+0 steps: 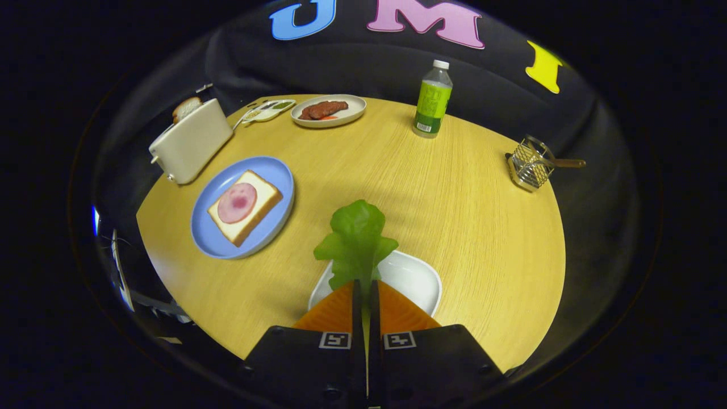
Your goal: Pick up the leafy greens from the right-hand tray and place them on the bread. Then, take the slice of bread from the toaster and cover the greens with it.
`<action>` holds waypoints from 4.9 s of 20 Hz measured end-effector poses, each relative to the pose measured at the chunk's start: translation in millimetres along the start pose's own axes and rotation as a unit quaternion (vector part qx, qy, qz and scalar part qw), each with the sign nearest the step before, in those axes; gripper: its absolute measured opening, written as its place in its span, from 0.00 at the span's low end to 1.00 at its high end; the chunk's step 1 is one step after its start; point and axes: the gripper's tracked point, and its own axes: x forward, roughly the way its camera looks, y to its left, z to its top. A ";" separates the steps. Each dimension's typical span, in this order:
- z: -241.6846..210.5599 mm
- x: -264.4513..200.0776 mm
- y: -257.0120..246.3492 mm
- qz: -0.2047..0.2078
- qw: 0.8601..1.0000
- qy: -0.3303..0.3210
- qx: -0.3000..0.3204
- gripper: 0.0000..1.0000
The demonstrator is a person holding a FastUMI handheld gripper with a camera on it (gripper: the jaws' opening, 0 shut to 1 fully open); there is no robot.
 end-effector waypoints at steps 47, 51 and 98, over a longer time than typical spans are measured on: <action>335.0 -47.3 342.2 0.135 0.957 -0.244 -0.086 0.82; 342.1 -19.3 384.4 0.139 0.959 -0.231 -0.083 0.82; 262.3 -44.9 227.0 0.028 0.979 -0.192 0.069 0.15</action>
